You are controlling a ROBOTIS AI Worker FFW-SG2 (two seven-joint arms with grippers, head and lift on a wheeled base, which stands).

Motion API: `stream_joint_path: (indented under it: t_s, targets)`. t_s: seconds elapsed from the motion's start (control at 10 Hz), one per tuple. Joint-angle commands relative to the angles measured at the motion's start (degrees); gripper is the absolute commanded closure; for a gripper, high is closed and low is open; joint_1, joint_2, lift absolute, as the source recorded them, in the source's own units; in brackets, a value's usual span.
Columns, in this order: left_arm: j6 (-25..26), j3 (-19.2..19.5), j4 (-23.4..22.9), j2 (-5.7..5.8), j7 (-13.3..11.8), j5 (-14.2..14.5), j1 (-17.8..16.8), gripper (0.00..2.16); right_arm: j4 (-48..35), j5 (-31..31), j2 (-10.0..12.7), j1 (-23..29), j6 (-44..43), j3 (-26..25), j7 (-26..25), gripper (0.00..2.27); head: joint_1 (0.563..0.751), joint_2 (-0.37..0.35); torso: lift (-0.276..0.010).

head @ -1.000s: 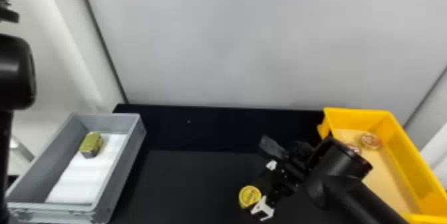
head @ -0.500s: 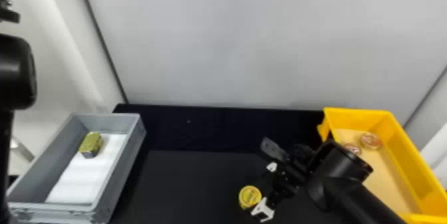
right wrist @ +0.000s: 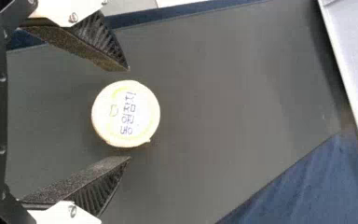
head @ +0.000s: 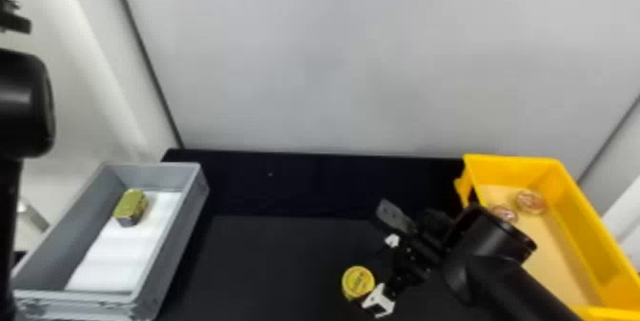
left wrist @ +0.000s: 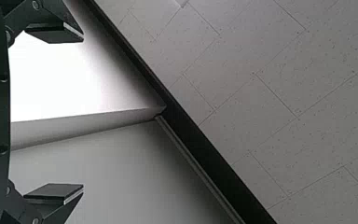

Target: Pick up the round yellow can and place it in the yellow rectangular box

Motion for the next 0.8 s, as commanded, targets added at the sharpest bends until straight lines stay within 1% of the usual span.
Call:
stream_joint_path:
  t_s: [0.0,0.2,0.5,0.7]
  targets:
    - [-0.06,-0.10,0.11,-0.03,0.00,-0.01,0.00,0.14,0.80,-0.23,0.08,-0.04,0.00,-0.31,-0.54,0.15,0.663,0.054,-0.010]
    - [-0.06,-0.10,0.11,-0.03,0.09,-0.01,0.00,0.14,0.89,-1.11,0.34,0.14,0.35,-0.57,-0.89,0.52,0.663,0.054,-0.010]
    - [-0.06,-0.01,0.11,-0.12,0.09,-0.01,0.09,0.14,0.36,-1.37,0.52,0.76,0.52,-1.28,-0.63,0.62,0.663,0.054,-0.010]
    - [0.11,-0.10,0.11,-0.12,0.09,-0.01,0.09,0.14,-0.78,-1.37,0.43,1.11,0.96,-1.45,-0.19,0.62,0.663,0.054,-0.010]
